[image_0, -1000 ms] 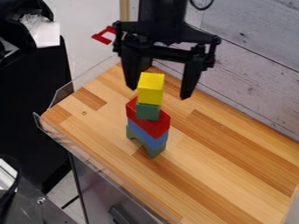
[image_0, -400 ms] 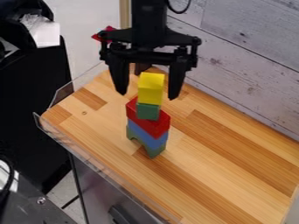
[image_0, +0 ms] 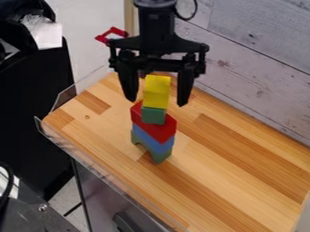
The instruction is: Remove the yellow cube from the tower and move it to the right.
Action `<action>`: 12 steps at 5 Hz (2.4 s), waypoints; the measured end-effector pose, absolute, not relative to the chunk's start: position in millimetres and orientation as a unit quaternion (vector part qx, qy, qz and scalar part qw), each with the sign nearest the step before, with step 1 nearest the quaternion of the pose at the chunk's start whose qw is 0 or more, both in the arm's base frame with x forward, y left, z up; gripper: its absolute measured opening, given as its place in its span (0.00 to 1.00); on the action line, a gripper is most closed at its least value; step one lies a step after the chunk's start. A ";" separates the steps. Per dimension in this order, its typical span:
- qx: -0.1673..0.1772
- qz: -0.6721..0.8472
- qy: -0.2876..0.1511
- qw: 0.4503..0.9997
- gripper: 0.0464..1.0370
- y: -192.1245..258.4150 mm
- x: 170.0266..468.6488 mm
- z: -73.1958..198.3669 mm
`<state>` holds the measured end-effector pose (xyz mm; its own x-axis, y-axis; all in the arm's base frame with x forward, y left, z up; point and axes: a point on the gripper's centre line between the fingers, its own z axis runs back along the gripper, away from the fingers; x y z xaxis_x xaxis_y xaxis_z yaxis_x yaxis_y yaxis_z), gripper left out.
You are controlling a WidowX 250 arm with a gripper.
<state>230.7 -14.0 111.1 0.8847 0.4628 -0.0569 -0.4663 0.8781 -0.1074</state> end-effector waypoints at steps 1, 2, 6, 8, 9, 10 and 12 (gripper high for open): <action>-0.058 0.238 0.017 0.969 0.96 -13.4 234.6 105.3; -0.057 0.236 0.023 0.970 0.96 -13.2 239.1 100.8; -0.059 0.252 0.020 0.966 0.54 -4.2 243.0 94.9; -0.019 0.220 0.003 0.975 0.54 -17.5 241.9 121.7; 0.001 0.195 -0.012 0.981 0.54 -28.5 245.8 137.4; -0.003 0.162 -0.019 0.987 0.54 -44.0 248.8 138.9; -0.011 0.020 -0.006 1.000 0.54 -119.7 252.4 106.6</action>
